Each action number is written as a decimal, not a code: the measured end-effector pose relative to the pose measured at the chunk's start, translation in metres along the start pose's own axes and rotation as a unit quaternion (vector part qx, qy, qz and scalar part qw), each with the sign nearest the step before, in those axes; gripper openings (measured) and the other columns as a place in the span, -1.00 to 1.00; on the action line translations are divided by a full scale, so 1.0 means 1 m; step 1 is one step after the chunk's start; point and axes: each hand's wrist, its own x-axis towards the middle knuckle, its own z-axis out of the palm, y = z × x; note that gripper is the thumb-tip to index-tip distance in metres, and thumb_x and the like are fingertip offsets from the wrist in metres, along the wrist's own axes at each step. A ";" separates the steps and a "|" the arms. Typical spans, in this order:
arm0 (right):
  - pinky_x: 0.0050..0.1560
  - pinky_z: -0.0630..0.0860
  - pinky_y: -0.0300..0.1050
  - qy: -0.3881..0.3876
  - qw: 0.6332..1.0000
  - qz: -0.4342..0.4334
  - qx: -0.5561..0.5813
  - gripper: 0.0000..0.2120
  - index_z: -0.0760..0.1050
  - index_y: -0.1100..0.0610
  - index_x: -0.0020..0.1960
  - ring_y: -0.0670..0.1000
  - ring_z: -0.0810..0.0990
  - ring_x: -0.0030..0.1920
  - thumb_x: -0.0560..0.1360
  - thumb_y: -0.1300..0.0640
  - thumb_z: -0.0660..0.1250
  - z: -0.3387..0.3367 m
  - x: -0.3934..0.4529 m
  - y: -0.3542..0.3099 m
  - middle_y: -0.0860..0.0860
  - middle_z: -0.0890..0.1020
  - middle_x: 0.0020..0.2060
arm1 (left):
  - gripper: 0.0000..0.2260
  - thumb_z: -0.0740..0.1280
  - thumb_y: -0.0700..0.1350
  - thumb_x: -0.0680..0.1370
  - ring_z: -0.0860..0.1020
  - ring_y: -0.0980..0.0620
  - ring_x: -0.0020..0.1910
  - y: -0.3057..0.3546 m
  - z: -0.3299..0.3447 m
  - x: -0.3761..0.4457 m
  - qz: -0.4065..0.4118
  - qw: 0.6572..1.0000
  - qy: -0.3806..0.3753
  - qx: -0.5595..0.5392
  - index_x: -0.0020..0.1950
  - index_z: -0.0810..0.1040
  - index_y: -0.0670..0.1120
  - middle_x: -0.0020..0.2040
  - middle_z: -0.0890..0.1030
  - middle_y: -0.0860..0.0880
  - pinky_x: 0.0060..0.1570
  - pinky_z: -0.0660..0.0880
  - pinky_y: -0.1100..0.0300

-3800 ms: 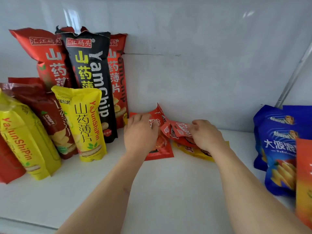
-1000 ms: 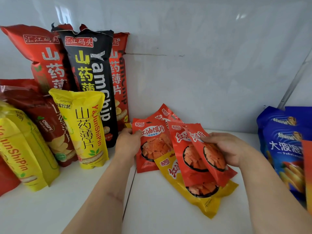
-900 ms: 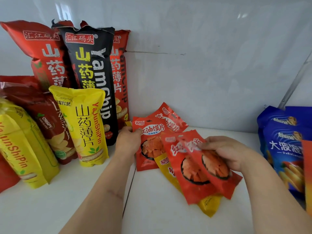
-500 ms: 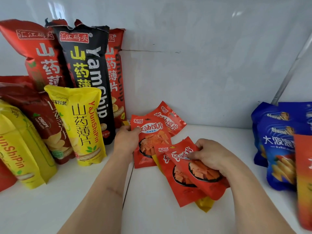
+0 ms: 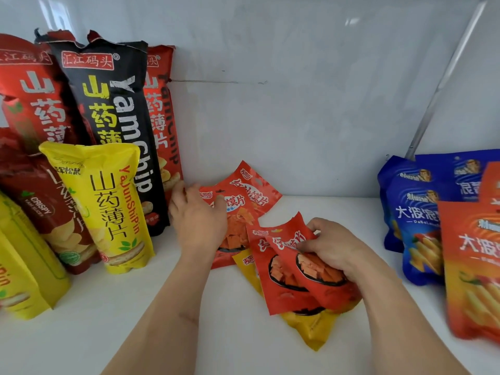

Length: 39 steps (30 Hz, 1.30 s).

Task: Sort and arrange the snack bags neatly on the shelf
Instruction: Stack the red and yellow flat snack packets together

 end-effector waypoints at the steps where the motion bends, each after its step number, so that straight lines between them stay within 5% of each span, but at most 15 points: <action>1: -0.25 0.50 -0.16 0.006 1.000 0.004 0.028 -0.87 0.55 0.01 -0.04 0.00 0.68 -0.19 0.47 0.07 0.48 -0.003 -0.001 0.003 0.00 0.70 -0.13 | -0.54 0.33 0.00 0.60 0.22 -0.21 0.51 0.001 0.000 0.000 0.009 1.000 -0.002 -0.004 0.45 0.43 -0.16 0.55 0.28 -0.16 0.46 0.19 -0.07; 7: -0.07 0.66 0.10 0.105 0.976 0.032 0.187 -0.84 0.56 0.05 -0.04 0.12 0.72 -0.22 0.44 0.12 0.51 -0.026 0.003 0.026 0.08 0.73 -0.19 | -0.75 0.26 -0.03 0.64 0.57 -0.11 0.18 0.021 0.009 -0.011 0.133 0.990 -0.053 0.008 0.24 0.60 -0.08 0.20 0.63 -0.07 0.09 0.49 0.02; 10: -0.10 0.61 -0.03 0.171 0.963 0.033 0.205 -0.81 0.56 0.06 0.06 0.07 0.70 -0.16 0.48 0.11 0.48 -0.039 0.012 0.035 0.05 0.71 -0.12 | -0.79 0.26 -0.04 0.63 0.60 -0.12 0.04 0.032 0.020 -0.020 0.224 0.972 -0.046 0.049 0.14 0.63 -0.09 0.07 0.66 -0.08 -0.05 0.53 0.02; 18: 0.16 0.54 0.06 0.245 0.957 0.026 0.156 -0.79 0.52 0.07 0.16 0.08 0.63 0.04 0.54 0.11 0.40 -0.049 0.034 0.045 0.03 0.65 0.01 | -0.86 0.35 -0.07 0.57 0.61 -0.16 -0.22 0.039 0.045 -0.026 0.329 0.935 -0.041 0.125 -0.05 0.64 -0.12 -0.16 0.65 -0.11 -0.30 0.44 0.08; 23: 0.09 0.47 -0.03 0.267 0.956 0.033 0.114 -0.76 0.51 0.14 0.20 0.15 0.61 0.13 0.56 0.11 0.37 -0.056 0.048 0.048 0.09 0.65 0.10 | -0.88 0.43 -0.14 0.47 0.52 -0.09 -0.45 0.042 0.058 -0.024 0.383 0.912 -0.011 0.150 -0.25 0.60 -0.12 -0.36 0.57 -0.07 -0.46 0.30 0.21; 28: 0.18 0.46 0.10 0.327 0.943 0.055 0.026 -0.56 0.31 0.17 0.43 0.26 0.52 0.27 0.59 0.11 0.29 -0.067 0.059 0.046 0.18 0.54 0.29 | -0.69 0.14 -0.04 0.53 0.52 -0.08 -0.43 0.037 0.070 -0.023 0.416 0.895 0.007 0.161 -0.27 0.59 -0.11 -0.37 0.56 -0.05 -0.48 0.40 0.17; 31: 0.30 0.38 0.18 0.356 0.933 0.038 -0.034 -0.40 0.15 0.16 0.55 0.28 0.35 0.41 0.59 0.09 0.28 -0.067 0.062 0.043 0.22 0.33 0.46 | -0.69 0.15 -0.04 0.53 0.52 -0.05 -0.43 0.034 0.066 -0.021 0.400 0.899 0.002 0.179 -0.28 0.60 -0.11 -0.36 0.57 -0.04 -0.47 0.37 0.19; 33: 0.30 0.35 0.20 0.373 0.925 0.006 -0.078 -0.46 0.23 0.18 0.50 0.30 0.33 0.39 0.57 0.10 0.27 -0.062 0.064 0.035 0.24 0.32 0.43 | -0.75 0.24 -0.07 0.52 0.56 -0.07 -0.37 0.031 0.060 -0.016 0.387 0.904 0.003 0.181 -0.25 0.63 -0.12 -0.33 0.60 -0.05 -0.43 0.42 0.15; 39: 0.35 0.28 0.12 0.358 0.918 -0.126 -0.113 -0.57 0.42 0.15 0.40 0.20 0.34 0.40 0.57 0.06 0.30 -0.032 0.059 -0.002 0.14 0.40 0.41 | -0.68 0.29 -0.04 0.52 0.54 -0.25 0.17 0.002 0.031 0.003 0.237 0.956 0.035 0.166 0.17 0.63 -0.18 0.18 0.62 -0.18 0.13 0.50 -0.11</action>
